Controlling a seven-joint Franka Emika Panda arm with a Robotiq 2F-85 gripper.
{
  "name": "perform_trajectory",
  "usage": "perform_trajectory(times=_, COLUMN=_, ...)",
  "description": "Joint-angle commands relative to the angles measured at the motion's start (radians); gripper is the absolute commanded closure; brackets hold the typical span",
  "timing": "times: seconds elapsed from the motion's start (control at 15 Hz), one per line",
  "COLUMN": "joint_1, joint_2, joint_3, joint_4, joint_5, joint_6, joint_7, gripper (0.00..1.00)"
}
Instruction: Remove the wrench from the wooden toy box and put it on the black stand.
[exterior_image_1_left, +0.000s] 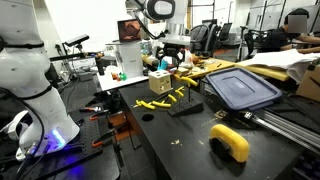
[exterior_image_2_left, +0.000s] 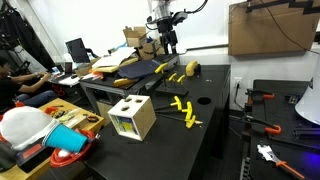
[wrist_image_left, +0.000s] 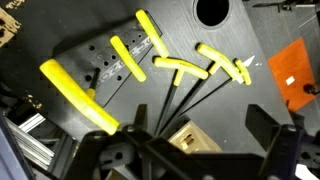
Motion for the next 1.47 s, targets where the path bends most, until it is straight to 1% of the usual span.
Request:
perform_trajectory(times=0.0, joint_1=-0.02, joint_2=0.036, joint_3=0.014, joint_4=0.047, joint_5=0.032, joint_6=0.044, joint_7=0.17, gripper=0.0)
perform_trajectory(times=0.27, joint_1=-0.02, joint_2=0.046, joint_3=0.014, joint_4=0.038, joint_5=0.019, joint_6=0.134, joint_7=0.374, gripper=0.0)
perform_trajectory(times=0.33, joint_1=-0.032, joint_2=0.042, joint_3=0.027, joint_4=0.031, joint_5=0.009, joint_6=0.103, joint_7=0.291, gripper=0.0)
perform_trajectory(times=0.47, joint_1=-0.033, joint_2=0.046, joint_3=0.028, joint_4=0.031, joint_5=0.008, joint_6=0.123, joint_7=0.341, gripper=0.0)
perform_trajectory(times=0.93, joint_1=-0.034, joint_2=0.046, joint_3=0.028, joint_4=0.031, joint_5=0.008, joint_6=0.126, joint_7=0.356, gripper=0.0)
perform_trajectory(times=1.0, joint_1=-0.029, joint_2=0.04, joint_3=0.021, joint_4=0.016, joint_5=0.0, joint_6=0.174, joint_7=0.384, gripper=0.0)
perform_trajectory(times=1.07, joint_1=-0.017, joint_2=0.017, joint_3=0.008, joint_4=-0.025, joint_5=-0.026, joint_6=0.25, joint_7=0.467, gripper=0.0)
perform_trajectory(times=1.2, joint_1=-0.014, joint_2=-0.016, joint_3=0.007, joint_4=-0.08, joint_5=-0.036, joint_6=0.315, joint_7=0.577, gripper=0.0)
perform_trajectory(times=1.4, joint_1=-0.003, joint_2=-0.057, joint_3=-0.002, joint_4=-0.144, joint_5=-0.105, joint_6=0.345, joint_7=0.788, gripper=0.0)
